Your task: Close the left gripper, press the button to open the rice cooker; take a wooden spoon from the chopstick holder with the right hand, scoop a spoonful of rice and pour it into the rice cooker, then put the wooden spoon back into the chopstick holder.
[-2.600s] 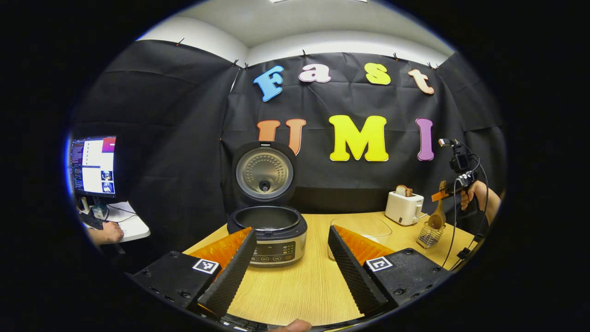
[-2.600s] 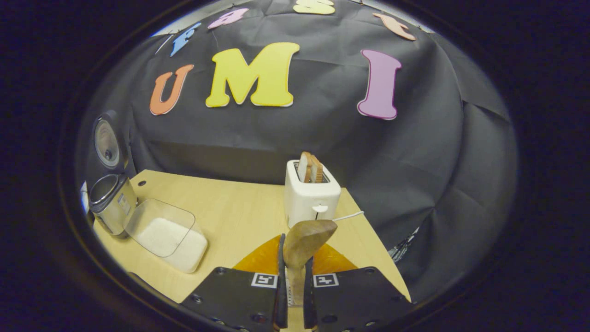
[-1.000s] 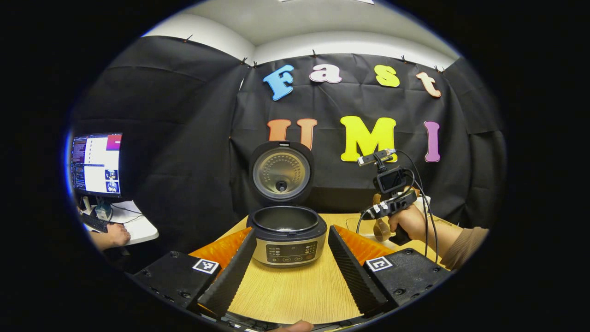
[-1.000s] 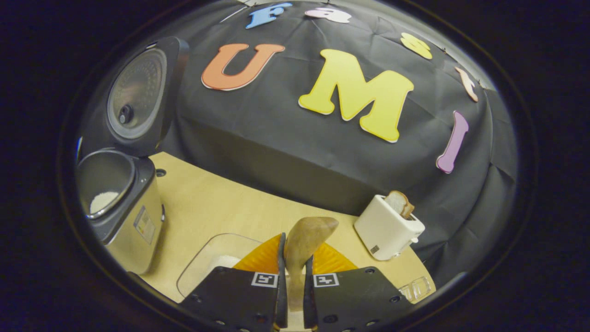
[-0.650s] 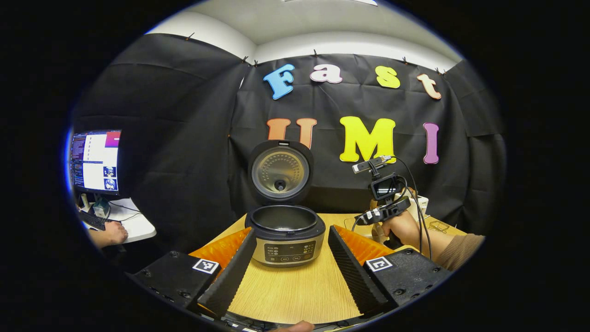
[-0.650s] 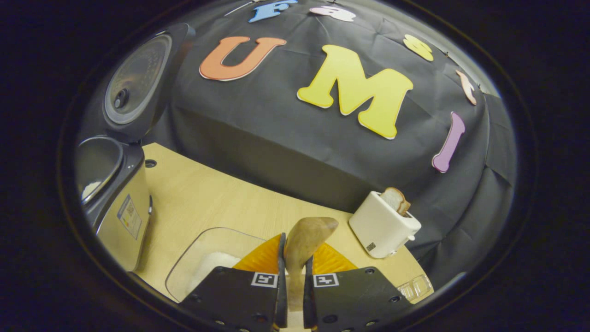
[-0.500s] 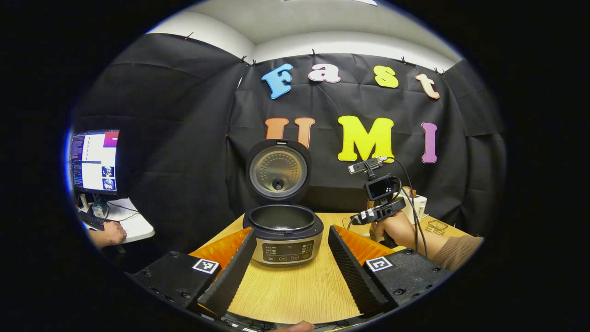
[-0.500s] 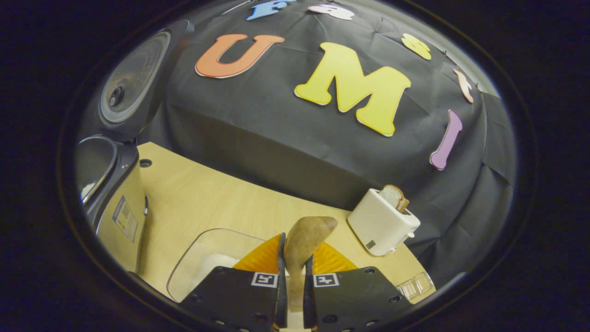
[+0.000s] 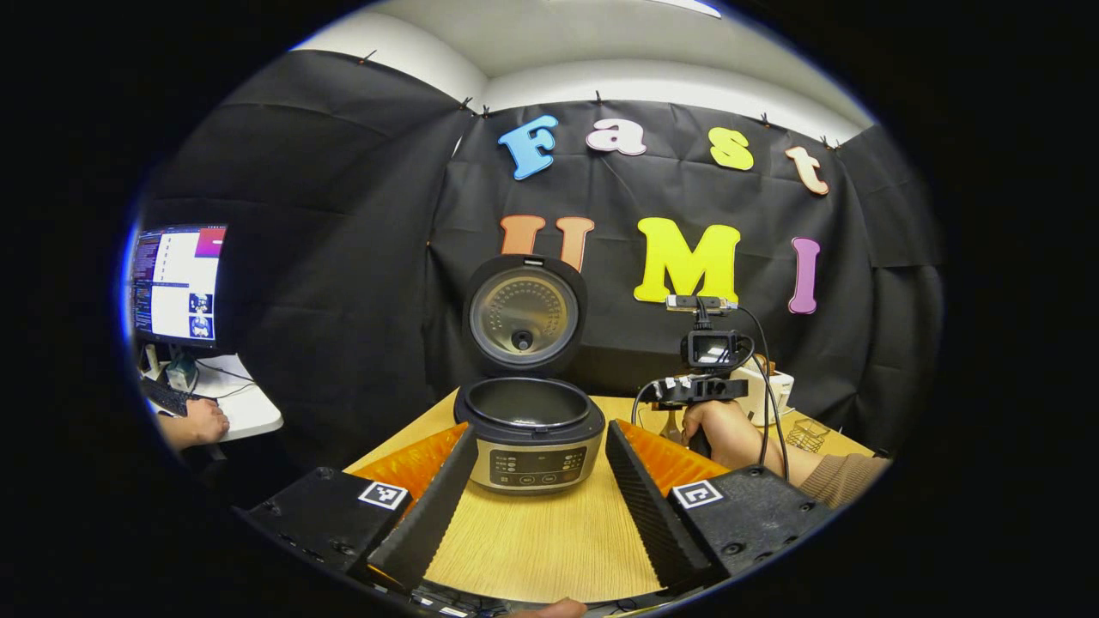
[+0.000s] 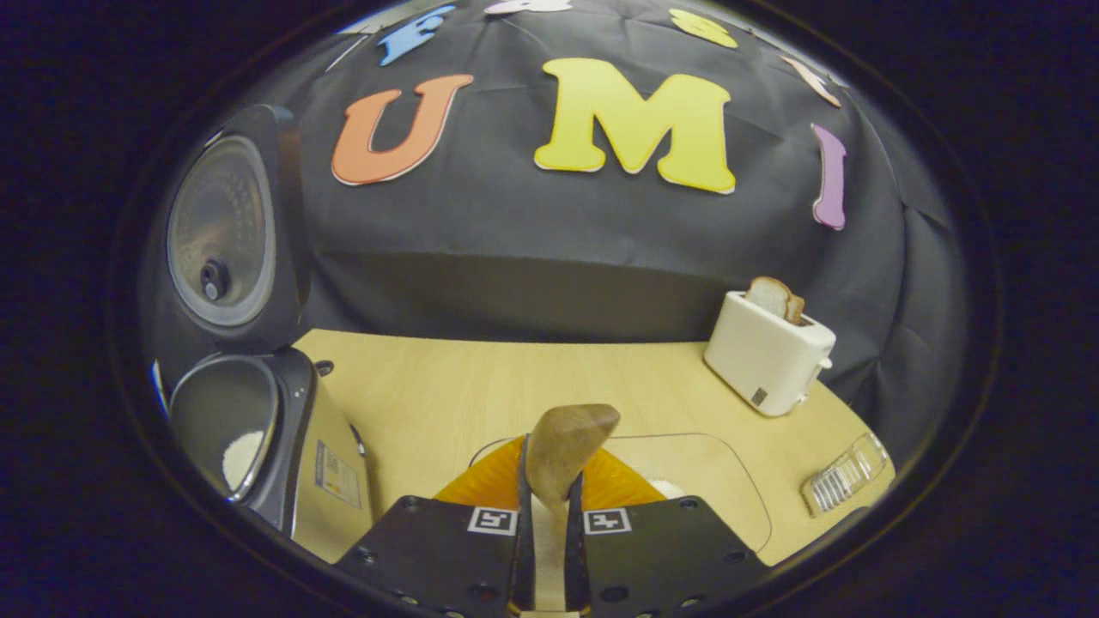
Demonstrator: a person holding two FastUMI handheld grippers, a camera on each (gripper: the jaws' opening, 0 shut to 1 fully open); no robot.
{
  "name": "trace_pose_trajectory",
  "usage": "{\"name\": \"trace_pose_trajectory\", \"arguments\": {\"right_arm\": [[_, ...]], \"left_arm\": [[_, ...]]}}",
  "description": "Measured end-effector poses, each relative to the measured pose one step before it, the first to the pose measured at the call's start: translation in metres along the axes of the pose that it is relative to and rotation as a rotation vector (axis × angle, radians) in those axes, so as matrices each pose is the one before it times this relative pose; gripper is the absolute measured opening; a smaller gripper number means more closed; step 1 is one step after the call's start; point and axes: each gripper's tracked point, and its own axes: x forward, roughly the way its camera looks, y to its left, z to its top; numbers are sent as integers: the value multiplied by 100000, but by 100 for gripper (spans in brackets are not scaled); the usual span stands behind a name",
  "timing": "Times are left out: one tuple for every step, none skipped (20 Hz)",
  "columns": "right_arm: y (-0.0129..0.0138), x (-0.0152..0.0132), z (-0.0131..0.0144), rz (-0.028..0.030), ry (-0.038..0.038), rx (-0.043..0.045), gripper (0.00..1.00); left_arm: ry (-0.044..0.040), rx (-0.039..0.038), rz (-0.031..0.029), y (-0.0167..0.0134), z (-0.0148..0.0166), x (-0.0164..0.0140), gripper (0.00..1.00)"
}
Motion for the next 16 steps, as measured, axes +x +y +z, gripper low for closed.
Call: {"name": "trace_pose_trajectory", "arguments": {"right_arm": [[-89, -213, -92, -184, 1194, 1781, 13], [-200, -134, 9, 282, 1443, 1230, 13], [-252, -169, -143, 731, 1191, 1011, 13], [-390, -170, -64, 520, 190, 1130, 13], [-391, -248, -229, 1074, 573, 1421, 13], [-197, -225, -138, 1311, 799, 1361, 13], [-181, -239, -158, 1105, 768, 1057, 13], [-225, -269, -169, 1251, 1279, 1388, 13], [-84, -183, -379, 1438, 1291, 2001, 13], [85, -276, -216, 1364, 852, 1756, 13], [-70, -307, -258, 1188, 554, 1700, 14], [-72, -224, -226, 1298, 228, 1972, 14], [-62, -227, -185, 1445, 296, 2016, 14], [-3, -132, -137, 1702, 216, 2882, 14], [23, -311, -348, 2390, 639, 4078, 14], [-189, -150, -32, 1064, 298, 3096, 14]], "left_arm": [[-210, 644, -757, -274, 9, 48, 96], [-243, 668, -352, -213, 82, 31, 96], [49, 622, -134, -90, -108, -31, 95], [-186, 414, -378, -227, 45, -24, 95], [-197, 200, -699, -373, 58, -11, 96], [-175, 152, -957, -319, 22, -36, 96], [-177, 204, -907, -274, 56, -20, 96], [-366, 78, -491, -209, 86, -29, 96], [-207, 123, 19, 4, 59, -15, 96], [-139, 108, 383, 104, 23, -33, 96], [112, 8, 278, 88, -59, 22, 96], [378, -114, 220, 115, -106, 83, 96], [378, -251, 366, 73, -82, 42, 96], [425, -419, 369, 161, -132, 86, 96], [587, -534, 230, 36, -169, 122, 96], [452, -579, 65, 37, -162, 95, 96]]}}
